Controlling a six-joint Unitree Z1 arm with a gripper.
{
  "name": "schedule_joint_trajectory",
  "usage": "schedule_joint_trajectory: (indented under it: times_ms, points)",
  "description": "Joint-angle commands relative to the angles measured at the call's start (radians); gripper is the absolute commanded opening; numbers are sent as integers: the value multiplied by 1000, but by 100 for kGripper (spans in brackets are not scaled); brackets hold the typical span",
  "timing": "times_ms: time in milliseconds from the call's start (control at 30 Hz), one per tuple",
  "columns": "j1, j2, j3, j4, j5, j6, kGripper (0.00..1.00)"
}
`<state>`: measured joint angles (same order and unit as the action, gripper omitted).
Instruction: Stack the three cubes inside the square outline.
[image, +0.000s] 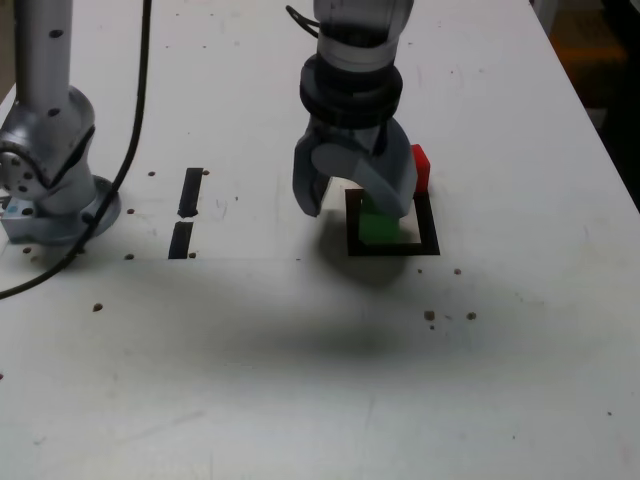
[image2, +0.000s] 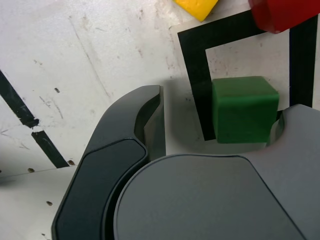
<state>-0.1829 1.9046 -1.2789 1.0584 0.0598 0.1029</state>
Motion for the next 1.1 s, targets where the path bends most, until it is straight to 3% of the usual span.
schedule_joint_trajectory:
  times_ms: [0, 400, 867, 1067]
  points:
    - [-7, 14, -4, -9, -6, 3, 85]
    - [-20, 75, -44, -19, -44, 24, 82]
    - [-20, 83, -47, -9, -55, 29, 32]
    - [-20, 75, -56, 7, -47, 29, 26]
